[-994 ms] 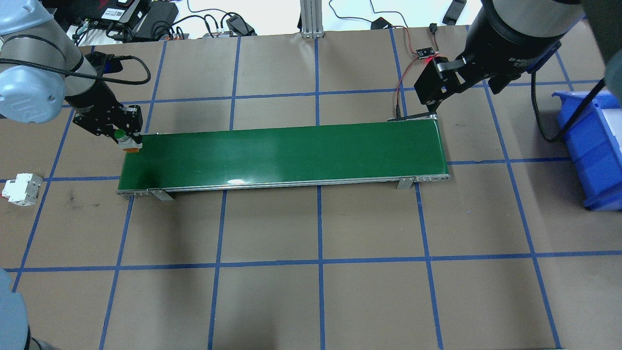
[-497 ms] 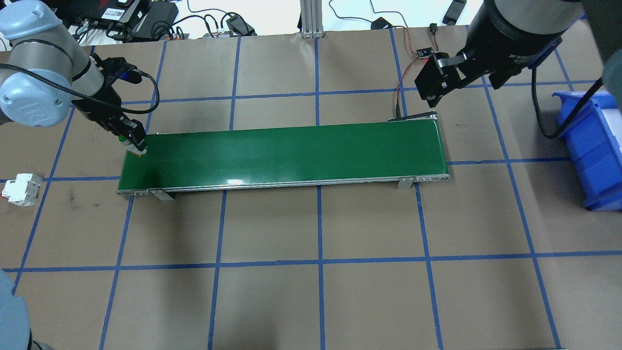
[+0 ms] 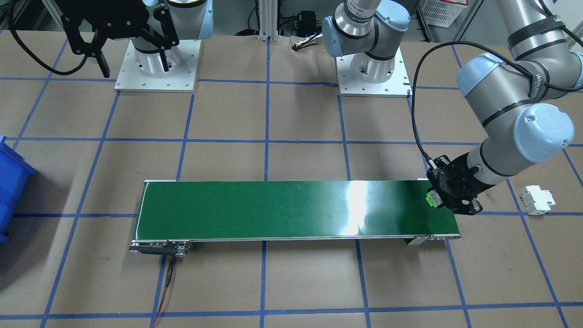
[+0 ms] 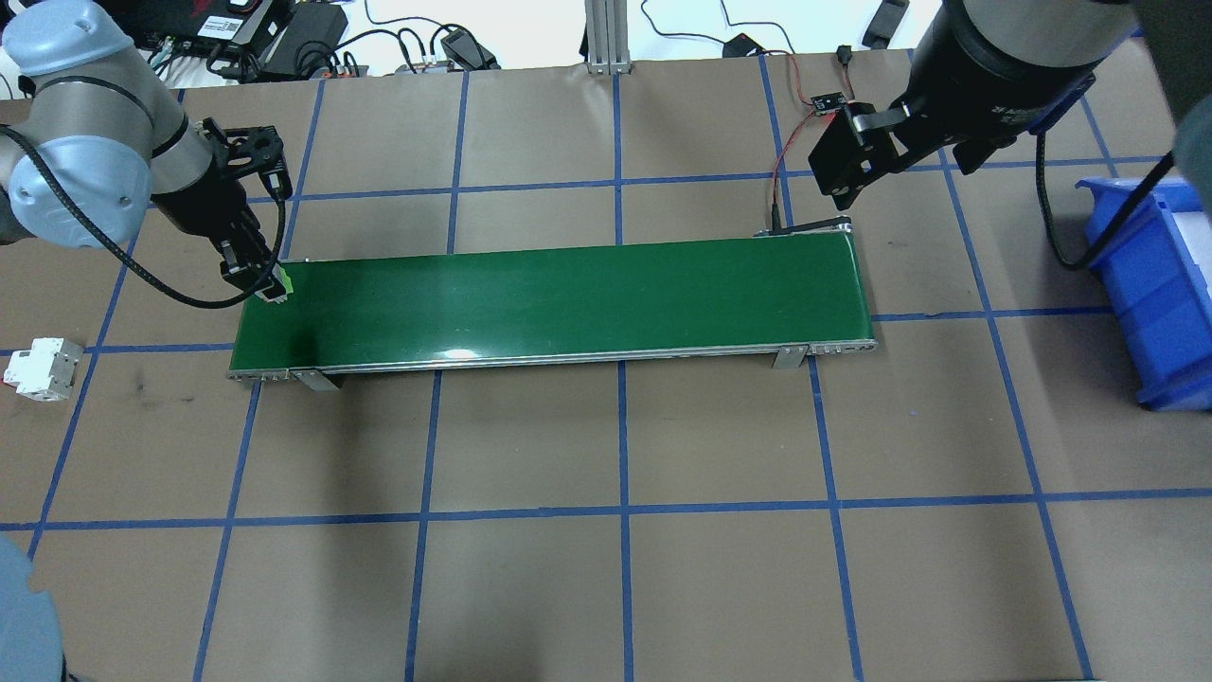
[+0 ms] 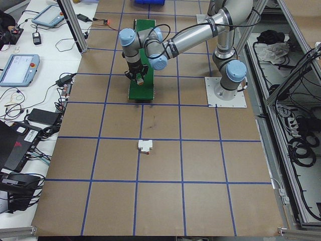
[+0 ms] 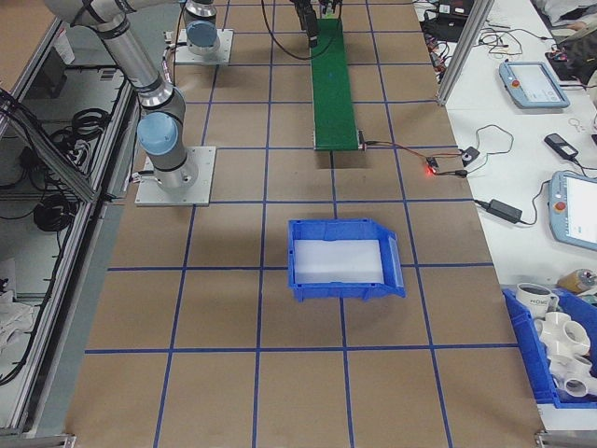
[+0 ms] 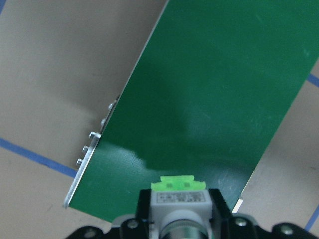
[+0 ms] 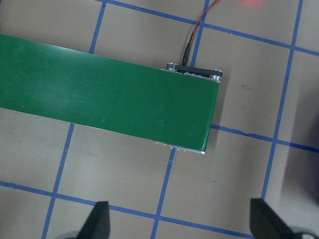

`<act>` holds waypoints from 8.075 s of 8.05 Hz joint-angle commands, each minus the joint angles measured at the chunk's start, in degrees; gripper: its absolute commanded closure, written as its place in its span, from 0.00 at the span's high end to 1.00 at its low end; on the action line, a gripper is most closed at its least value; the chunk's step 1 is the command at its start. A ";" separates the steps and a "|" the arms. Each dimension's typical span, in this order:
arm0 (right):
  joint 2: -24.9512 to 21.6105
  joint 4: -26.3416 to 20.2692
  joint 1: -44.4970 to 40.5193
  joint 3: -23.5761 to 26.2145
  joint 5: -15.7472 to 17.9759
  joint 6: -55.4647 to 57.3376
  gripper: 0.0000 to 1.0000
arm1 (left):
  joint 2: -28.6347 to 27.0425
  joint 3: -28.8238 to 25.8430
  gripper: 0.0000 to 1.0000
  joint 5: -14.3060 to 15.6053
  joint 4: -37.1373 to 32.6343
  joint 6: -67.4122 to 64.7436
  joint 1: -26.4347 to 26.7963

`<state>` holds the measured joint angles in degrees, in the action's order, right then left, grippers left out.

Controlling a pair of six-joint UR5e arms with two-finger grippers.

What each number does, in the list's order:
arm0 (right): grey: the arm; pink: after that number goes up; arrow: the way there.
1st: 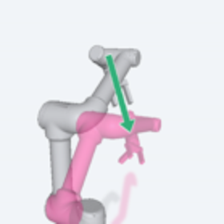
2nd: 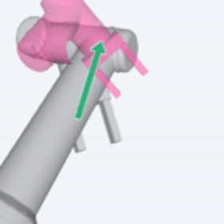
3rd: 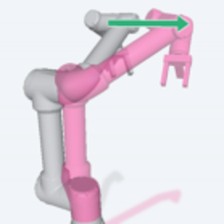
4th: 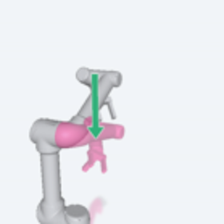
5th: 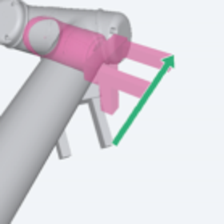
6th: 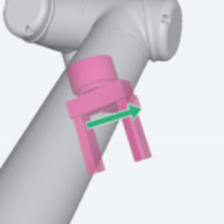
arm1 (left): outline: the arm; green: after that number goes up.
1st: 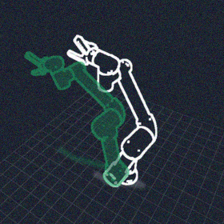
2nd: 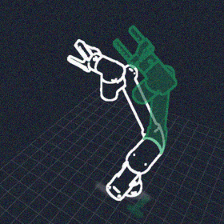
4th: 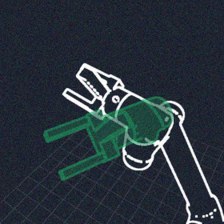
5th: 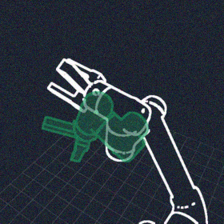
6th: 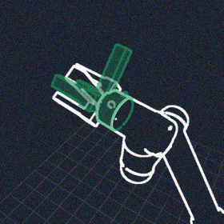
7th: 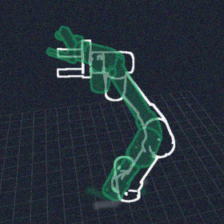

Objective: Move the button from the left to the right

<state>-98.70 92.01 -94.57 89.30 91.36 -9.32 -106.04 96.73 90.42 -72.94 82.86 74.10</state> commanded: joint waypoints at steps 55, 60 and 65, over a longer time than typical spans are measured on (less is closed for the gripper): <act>30.33 19.09 -0.97 7.39 -11.12 12.22 0.00 | 12.27 -18.33 1.00 3.45 -23.65 -86.90 15.72; 26.03 2.62 9.78 -5.78 -6.18 4.09 0.00 | 12.27 -18.25 1.00 3.53 -23.65 -86.90 15.72; 21.71 -3.85 38.80 -6.33 -4.63 -28.40 0.00 | 12.27 -18.25 1.00 3.53 -23.65 -86.90 15.72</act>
<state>-76.59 88.67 -65.92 83.04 84.59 -24.60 -93.78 78.48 93.96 -96.59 -4.04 89.82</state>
